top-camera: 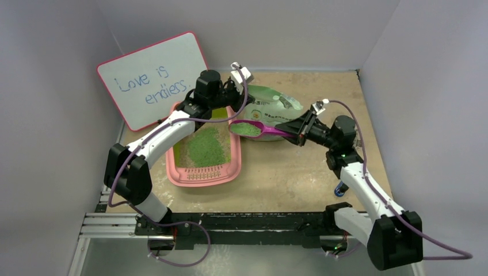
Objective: Fill the litter box with clean litter
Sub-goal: Pour the cat litter into the litter box.
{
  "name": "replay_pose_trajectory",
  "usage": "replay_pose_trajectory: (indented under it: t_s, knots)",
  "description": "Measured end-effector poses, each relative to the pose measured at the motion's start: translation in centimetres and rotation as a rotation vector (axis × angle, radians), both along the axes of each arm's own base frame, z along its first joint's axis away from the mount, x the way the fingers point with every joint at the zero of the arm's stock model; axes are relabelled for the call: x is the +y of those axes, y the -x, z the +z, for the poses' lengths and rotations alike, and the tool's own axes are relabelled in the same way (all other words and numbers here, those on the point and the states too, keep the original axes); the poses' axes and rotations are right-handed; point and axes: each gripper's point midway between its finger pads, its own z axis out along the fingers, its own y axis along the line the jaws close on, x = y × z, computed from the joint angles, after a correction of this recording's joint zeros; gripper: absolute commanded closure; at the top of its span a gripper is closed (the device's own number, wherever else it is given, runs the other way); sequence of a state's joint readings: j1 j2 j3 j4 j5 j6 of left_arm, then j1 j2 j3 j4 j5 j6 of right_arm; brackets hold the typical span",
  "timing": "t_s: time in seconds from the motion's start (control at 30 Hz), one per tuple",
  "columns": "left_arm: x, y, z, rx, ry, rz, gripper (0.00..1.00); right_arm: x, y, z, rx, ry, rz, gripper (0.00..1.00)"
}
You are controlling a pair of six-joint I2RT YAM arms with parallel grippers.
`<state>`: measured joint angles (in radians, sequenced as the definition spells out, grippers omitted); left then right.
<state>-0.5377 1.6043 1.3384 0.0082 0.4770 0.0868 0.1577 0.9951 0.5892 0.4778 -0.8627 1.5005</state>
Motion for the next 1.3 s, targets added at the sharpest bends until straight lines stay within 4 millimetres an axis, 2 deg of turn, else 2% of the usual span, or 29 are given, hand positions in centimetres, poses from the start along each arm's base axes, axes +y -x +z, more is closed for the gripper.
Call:
replay_pose_trajectory:
  t_s: [0.23, 0.67, 1.07, 1.3]
  knots:
    - [0.1, -0.2, 0.0, 0.014, 0.008, 0.022, 1.00, 3.1, -0.7, -0.8, -0.003, 0.023, 0.024, 1.00]
    - [0.0, -0.9, 0.0, 0.010, 0.011, 0.037, 1.00, 6.6, -2.3, -2.7, -0.022, 0.092, -0.023, 1.00]
    - [0.1, -1.6, 0.0, 0.018, 0.027, 0.057, 1.00, 9.9, -3.5, -3.1, -0.090, 0.164, -0.083, 1.00]
    - [0.2, -1.9, -0.1, 0.026, 0.033, 0.066, 1.00, 12.4, -4.2, -3.1, -0.153, 0.269, -0.108, 1.00]
